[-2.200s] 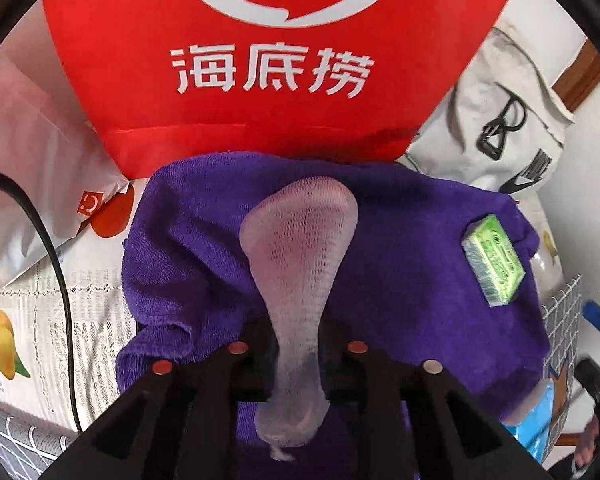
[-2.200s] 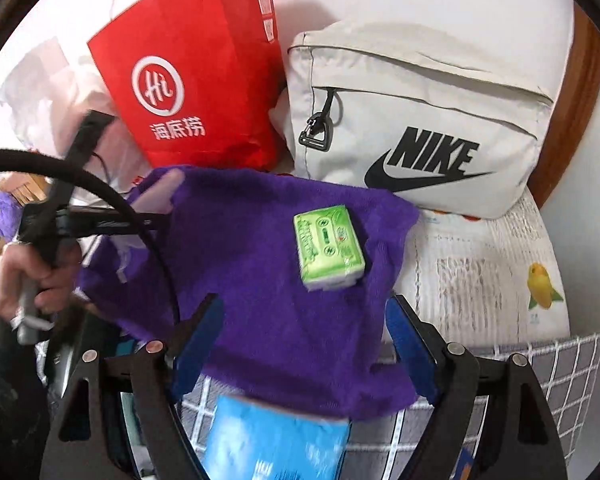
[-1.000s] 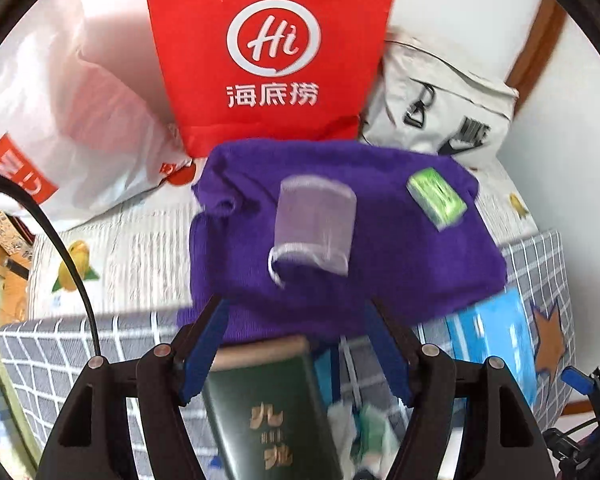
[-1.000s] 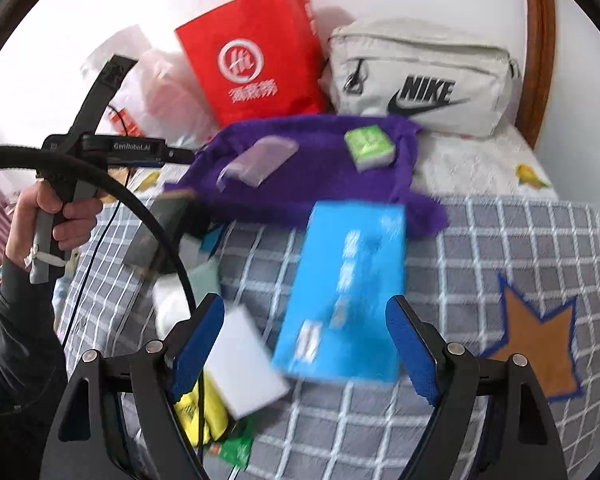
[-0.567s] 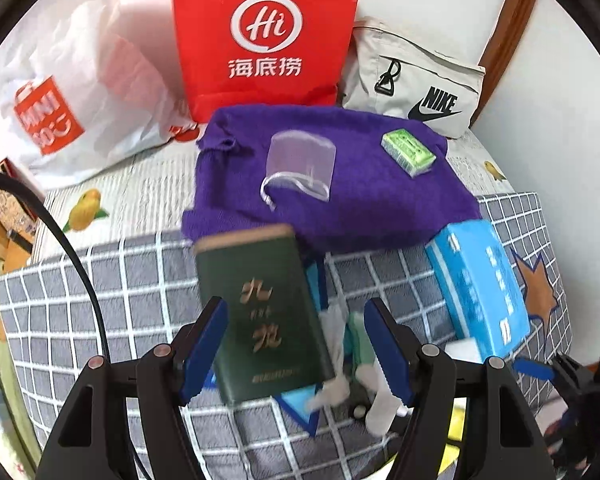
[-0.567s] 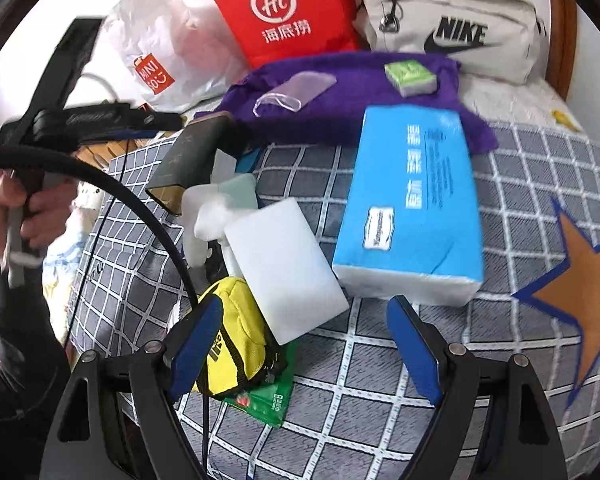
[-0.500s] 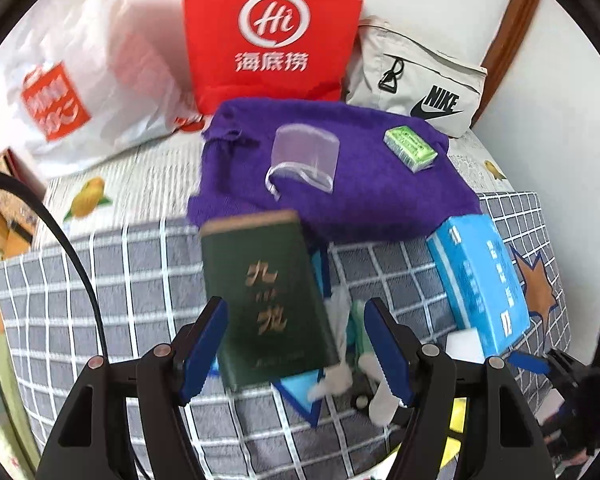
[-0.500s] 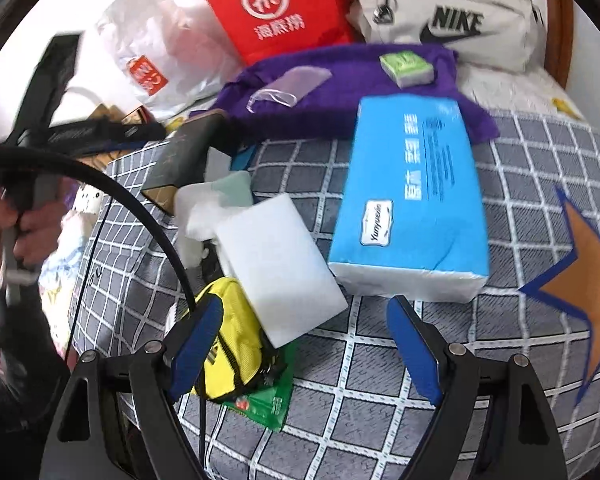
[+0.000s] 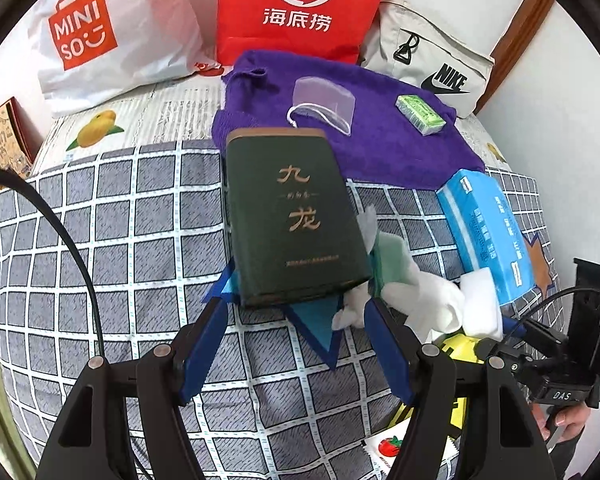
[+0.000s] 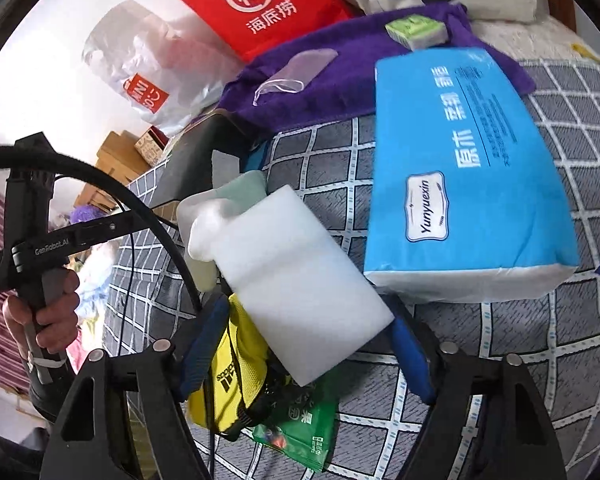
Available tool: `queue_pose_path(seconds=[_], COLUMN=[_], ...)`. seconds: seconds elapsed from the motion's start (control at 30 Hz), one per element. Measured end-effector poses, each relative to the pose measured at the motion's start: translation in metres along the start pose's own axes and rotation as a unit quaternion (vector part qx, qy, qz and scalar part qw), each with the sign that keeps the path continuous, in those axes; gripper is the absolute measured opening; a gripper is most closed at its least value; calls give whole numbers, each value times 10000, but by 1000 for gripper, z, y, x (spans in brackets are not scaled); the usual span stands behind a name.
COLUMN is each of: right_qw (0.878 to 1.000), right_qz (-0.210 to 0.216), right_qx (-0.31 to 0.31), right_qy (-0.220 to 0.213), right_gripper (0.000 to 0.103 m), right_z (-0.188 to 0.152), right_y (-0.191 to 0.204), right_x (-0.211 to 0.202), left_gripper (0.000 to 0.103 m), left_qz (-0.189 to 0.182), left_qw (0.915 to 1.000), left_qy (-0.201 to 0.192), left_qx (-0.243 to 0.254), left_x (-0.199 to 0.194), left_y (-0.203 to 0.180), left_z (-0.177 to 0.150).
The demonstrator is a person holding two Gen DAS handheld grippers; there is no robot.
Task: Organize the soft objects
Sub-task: 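Reach the right tool to the white sponge and grasp it, then grasp the white gloves with the left tool while the right tool holds the sponge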
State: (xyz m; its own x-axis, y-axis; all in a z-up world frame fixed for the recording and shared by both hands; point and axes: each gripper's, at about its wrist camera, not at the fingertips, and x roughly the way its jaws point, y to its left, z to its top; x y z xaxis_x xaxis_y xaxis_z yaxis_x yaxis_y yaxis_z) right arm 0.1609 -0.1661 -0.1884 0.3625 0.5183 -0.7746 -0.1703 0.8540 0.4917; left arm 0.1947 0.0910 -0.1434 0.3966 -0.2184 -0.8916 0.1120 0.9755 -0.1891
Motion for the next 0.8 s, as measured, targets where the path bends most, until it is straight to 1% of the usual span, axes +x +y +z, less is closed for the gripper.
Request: queue_pose_path(seconds=[0.1, 0.13, 0.3, 0.4, 0.47, 0.53, 0.57, 0.67, 0.8], right_qw=[9999, 9999, 9995, 9991, 9985, 9973, 9959, 9906, 9861], right_qz=[-101, -111, -114, -259, -420, -666, -859, -1367, -1641], right_qx=[-60, -48, 142, 119, 82, 76, 81, 1, -101], right_qy=[-47, -61, -250, -301, -348, -315, -253, -42, 250], right_gripper=[75, 73, 72, 72, 72, 72, 72, 72, 72], right_z=[0, 0, -4, -10, -18, -26, -31, -45, -52], right_y=[3, 4, -2, -2, -2, -5, -8, -20, -29], right_x=[-6, -9, -32, -46, -58, -66, -68, -63, -43], left_gripper=[69, 69, 69, 69, 69, 69, 69, 69, 69], left_qz=[-19, -37, -136, -171, -194, -210, -203, -182, -180], left_qw=[10000, 10000, 9999, 9998, 9998, 9998, 9998, 9998, 9998], left_qy=[19, 29, 36, 35, 34, 26, 16, 17, 35], left_qx=[-29, -36, -14, 25, 27, 46, 62, 122, 118], left_x=[3, 4, 7, 9, 10, 10, 10, 10, 12], left_y=[3, 3, 3, 2, 1, 0, -1, -2, -3], left_z=[-3, -4, -6, -6, -5, -6, -6, -8, -9])
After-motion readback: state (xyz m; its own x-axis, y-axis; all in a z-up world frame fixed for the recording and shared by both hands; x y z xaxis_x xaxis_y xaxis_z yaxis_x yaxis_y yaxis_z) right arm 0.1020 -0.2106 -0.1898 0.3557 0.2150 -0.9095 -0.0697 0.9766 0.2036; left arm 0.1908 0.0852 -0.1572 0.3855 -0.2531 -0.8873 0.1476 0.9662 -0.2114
